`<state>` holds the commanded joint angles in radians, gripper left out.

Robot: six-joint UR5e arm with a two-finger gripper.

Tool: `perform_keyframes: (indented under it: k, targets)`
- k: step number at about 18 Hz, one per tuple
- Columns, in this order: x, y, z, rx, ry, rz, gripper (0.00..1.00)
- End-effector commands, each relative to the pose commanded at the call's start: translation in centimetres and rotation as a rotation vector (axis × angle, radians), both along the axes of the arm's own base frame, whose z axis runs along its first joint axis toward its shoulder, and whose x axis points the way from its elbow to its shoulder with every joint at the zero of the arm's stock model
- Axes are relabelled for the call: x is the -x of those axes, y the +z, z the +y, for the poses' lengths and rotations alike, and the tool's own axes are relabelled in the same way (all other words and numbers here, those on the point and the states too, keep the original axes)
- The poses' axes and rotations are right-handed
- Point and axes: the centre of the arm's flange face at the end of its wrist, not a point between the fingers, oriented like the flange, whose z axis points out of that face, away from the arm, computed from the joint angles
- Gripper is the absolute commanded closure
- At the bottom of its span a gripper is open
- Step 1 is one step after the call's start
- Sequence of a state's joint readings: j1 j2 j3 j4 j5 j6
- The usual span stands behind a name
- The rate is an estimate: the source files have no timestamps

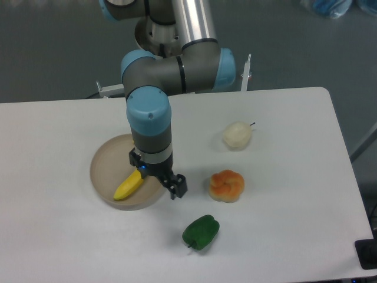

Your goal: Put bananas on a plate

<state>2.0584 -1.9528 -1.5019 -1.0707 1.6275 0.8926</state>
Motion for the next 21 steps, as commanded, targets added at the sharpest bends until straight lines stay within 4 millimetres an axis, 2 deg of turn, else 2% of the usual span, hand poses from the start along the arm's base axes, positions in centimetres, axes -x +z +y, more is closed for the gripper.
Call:
perform_keyframes:
  k: [1, 2, 3, 4, 7, 9, 10, 11, 12, 14, 21]
  targets:
    - [1.6, 0.4, -0.3, -0.007, 0.002, 0.001, 0.00]
    - [4.8, 1.2, -1.2, -0.009, -0.021, 0.017, 0.00]
    - [6.3, 1.6, -1.8, -0.002, -0.054, 0.023, 0.00]
    - [9.4, 1.3, -3.3, 0.017, -0.083, 0.021, 0.00]
    - [16.8, 0.9, -6.9, 0.035, -0.140, 0.027, 0.00]
    - [22.5, -1.3, -10.0, 0.061, -0.146, -0.004, 0.00]
    - [24.3, -1.9, -10.8, 0.070, -0.156, -0.009, 0.00]
    - [25.6, -2.8, -10.6, 0.094, -0.199, -0.016, 0.00]
    - [26.2, -4.1, -10.3, 0.127, -0.238, -0.039, 0.00]
    - [26.5, -5.3, -10.1, 0.140, -0.253, -0.050, 0.00]
    - [25.1, -6.2, -9.0, 0.146, -0.277, -0.066, 0.00]
